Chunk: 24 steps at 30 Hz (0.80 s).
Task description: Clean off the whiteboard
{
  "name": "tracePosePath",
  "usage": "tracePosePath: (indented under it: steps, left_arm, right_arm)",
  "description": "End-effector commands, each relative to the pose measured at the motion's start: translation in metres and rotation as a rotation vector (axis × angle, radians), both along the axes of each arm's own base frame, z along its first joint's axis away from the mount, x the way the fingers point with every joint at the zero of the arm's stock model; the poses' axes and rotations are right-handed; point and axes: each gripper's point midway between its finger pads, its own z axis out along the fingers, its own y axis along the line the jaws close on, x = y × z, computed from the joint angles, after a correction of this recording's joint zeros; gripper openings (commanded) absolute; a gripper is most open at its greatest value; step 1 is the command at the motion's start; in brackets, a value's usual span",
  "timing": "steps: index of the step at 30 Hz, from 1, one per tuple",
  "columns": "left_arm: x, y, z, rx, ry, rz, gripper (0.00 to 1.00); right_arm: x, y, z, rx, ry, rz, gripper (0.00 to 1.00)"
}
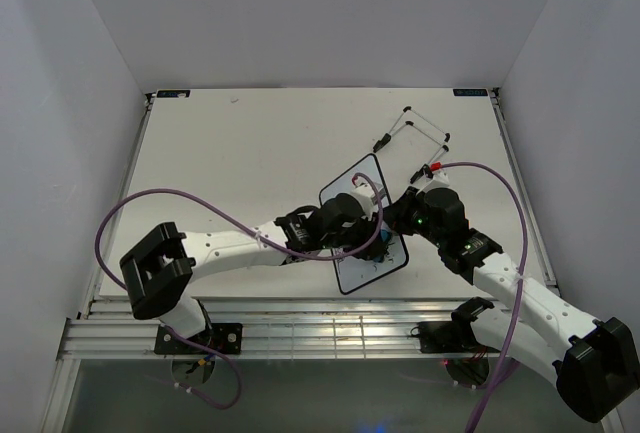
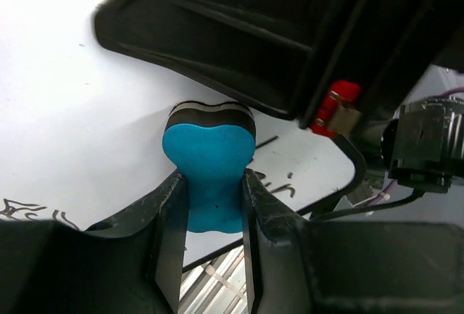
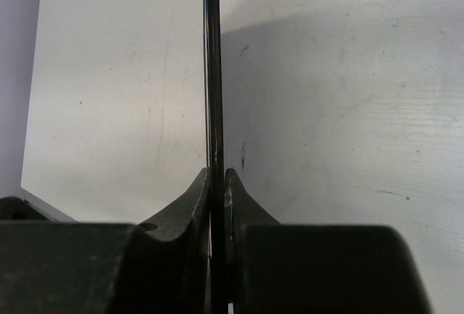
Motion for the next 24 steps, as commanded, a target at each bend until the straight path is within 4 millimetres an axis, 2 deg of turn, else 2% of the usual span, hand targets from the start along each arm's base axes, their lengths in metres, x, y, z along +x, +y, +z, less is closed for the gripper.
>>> tracePosePath:
  steps: [1, 7, 11, 14, 17, 18, 20, 21, 22, 23, 24]
  left_arm:
    - [-0.074, -0.017, -0.020, 0.015, 0.087, -0.245, 0.00]
    - [-0.097, -0.012, -0.030, 0.045, 0.045, -0.303, 0.00]
    - [-0.119, -0.016, -0.026, 0.049, -0.040, -0.386, 0.00]
    - [-0.116, -0.014, -0.027, 0.061, -0.059, -0.357, 0.00]
    - [-0.090, -0.003, -0.034, 0.127, -0.081, -0.192, 0.00]
    - [-0.072, 0.007, -0.039, 0.173, -0.094, -0.095, 0.00]
    - [-0.053, 0.020, -0.039, 0.189, -0.070, 0.038, 0.00]
    - [-0.041, 0.032, -0.046, 0.195, -0.031, 0.124, 0.00]
    - [-0.034, 0.039, -0.045, 0.186, -0.037, 0.171, 0.00]
    - [-0.029, 0.042, -0.030, 0.136, -0.047, 0.202, 0.00]
    - [-0.029, 0.047, -0.030, 0.105, -0.058, 0.210, 0.00]
  right_arm:
    - [0.018, 0.018, 0.053, 0.076, -0.175, 0.019, 0.08]
    - [0.021, 0.016, 0.060, 0.074, -0.183, 0.001, 0.08]
    - [0.021, 0.017, 0.063, 0.076, -0.185, 0.006, 0.08]
    - [0.019, 0.019, 0.063, 0.085, -0.185, 0.018, 0.08]
    - [0.018, 0.019, 0.065, 0.092, -0.188, 0.021, 0.08]
    - [0.018, 0.019, 0.066, 0.093, -0.189, 0.021, 0.08]
    - [0.017, 0.018, 0.067, 0.091, -0.188, 0.018, 0.08]
    - [0.017, 0.016, 0.068, 0.090, -0.191, 0.011, 0.08]
    - [0.017, 0.016, 0.068, 0.088, -0.191, 0.010, 0.08]
    - [0.016, 0.015, 0.066, 0.082, -0.184, 0.007, 0.08]
    - [0.017, 0.013, 0.065, 0.078, -0.184, -0.001, 0.08]
